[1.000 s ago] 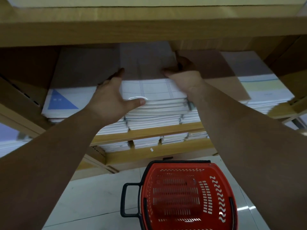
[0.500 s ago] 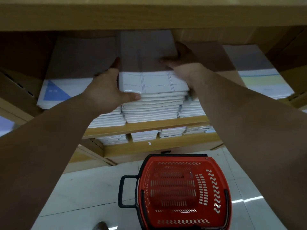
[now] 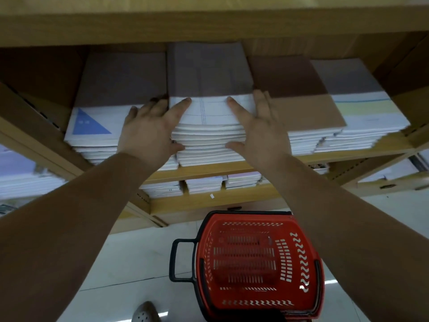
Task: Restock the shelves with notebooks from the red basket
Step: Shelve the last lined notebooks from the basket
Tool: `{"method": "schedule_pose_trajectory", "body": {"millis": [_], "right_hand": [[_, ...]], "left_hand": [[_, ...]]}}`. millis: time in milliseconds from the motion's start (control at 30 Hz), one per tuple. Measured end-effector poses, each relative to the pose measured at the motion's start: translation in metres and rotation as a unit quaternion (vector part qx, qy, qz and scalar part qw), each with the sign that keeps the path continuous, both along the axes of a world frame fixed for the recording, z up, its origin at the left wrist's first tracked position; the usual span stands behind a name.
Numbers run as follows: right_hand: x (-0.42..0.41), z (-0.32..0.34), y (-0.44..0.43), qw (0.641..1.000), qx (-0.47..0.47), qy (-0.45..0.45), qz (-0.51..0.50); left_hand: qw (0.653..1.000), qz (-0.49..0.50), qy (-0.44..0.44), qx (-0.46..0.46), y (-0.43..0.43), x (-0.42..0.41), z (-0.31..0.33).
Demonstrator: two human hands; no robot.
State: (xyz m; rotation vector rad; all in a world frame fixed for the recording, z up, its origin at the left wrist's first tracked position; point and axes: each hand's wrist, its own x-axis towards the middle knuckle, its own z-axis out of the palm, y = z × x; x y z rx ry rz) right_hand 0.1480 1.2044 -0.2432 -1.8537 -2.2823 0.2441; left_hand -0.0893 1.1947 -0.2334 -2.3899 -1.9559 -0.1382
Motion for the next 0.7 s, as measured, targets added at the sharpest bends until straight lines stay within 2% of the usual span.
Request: {"method": "schedule_pose_trajectory", "body": {"millis": [133, 267, 333, 533, 633, 700], "right_hand": [[0.004, 0.005, 0.013, 0.998, -0.012, -0.044, 0.037], [0.000, 0.010, 0.010, 0.991, 0.012, -0.127, 0.026], [-0.007, 0.012, 0.008, 0.991, -0.001, -0.131, 0.024], [-0.017, 0.018, 0.011, 0.997, -0.058, -0.032, 0.024], [-0.009, 0.023, 0.022, 0.987, -0.072, 0.125, -0.067], [-0.004, 0.027, 0.031, 0.974, -0.074, 0.188, -0.105]], "left_hand": [[1.000, 0.002, -0.003, -0.012, 0.001, 0.002, 0.001], [1.000, 0.018, -0.024, -0.006, -0.007, 0.008, 0.002], [0.999, 0.015, -0.045, 0.006, -0.012, 0.011, 0.004], [0.996, 0.031, -0.084, -0.020, -0.013, 0.020, 0.007], [0.990, 0.035, -0.131, -0.026, -0.013, 0.030, 0.016], [0.987, 0.036, -0.152, -0.035, -0.015, 0.039, 0.018]]}}
